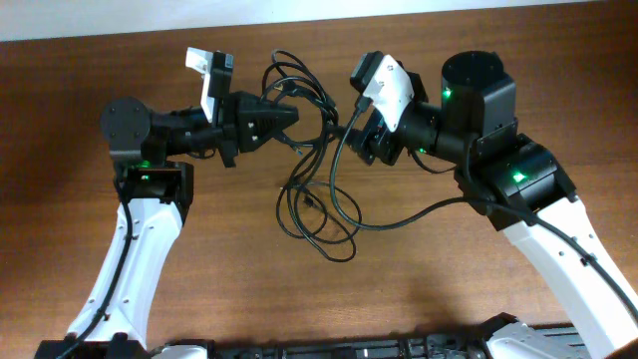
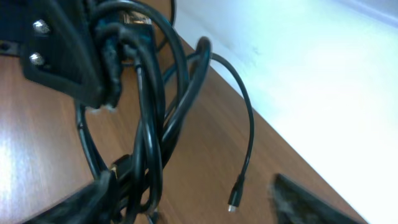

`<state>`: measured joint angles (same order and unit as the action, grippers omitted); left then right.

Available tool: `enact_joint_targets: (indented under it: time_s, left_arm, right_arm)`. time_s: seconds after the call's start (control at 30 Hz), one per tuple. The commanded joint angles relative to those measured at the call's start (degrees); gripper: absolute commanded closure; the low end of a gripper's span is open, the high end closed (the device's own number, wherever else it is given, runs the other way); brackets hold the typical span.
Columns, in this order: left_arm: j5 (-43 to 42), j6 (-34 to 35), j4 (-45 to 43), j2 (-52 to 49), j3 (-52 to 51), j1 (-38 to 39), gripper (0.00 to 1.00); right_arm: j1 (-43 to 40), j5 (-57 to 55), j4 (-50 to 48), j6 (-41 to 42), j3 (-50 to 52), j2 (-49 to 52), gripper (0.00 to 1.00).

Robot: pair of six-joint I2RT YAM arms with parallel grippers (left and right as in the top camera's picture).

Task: Untangle cables

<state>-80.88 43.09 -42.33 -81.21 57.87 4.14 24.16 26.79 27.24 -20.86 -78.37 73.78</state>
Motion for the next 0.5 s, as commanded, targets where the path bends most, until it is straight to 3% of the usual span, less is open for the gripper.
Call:
enact_joint_targets:
  time_s: [0.0, 0.07, 0.23, 0.4, 0.47]
  left_arm:
    - [-1.0, -0.7, -0.5, 1.0, 0.5, -0.1, 1.00]
    - [0.4, -0.7, -0.6, 1.0, 0.5, 1.5, 1.00]
    - [1.4, -0.7, -3.3, 0.9, 0.5, 3.8, 1.00]
    - [6.5, -0.3, -1.4, 0.9, 0.5, 1.2, 1.00]
    - [14.8, -0.3, 8.0, 0.9, 0.5, -2.0, 1.00]
  right_arm:
    - [0.3, -1.3, 0.1, -0.3, -0.3, -0.1, 0.40]
    - [0.3, 4.0, 0.1, -0.3, -0.3, -0.1, 0.44]
    - [0.2, 4.3, 1.2, -0.3, -0.3, -0.1, 0.91]
    - [0.2, 4.3, 2.5, -0.3, -0.3, -0.2, 0.96]
    - [0.2, 4.8, 5.6, -0.3, -0.3, -0.4, 0.96]
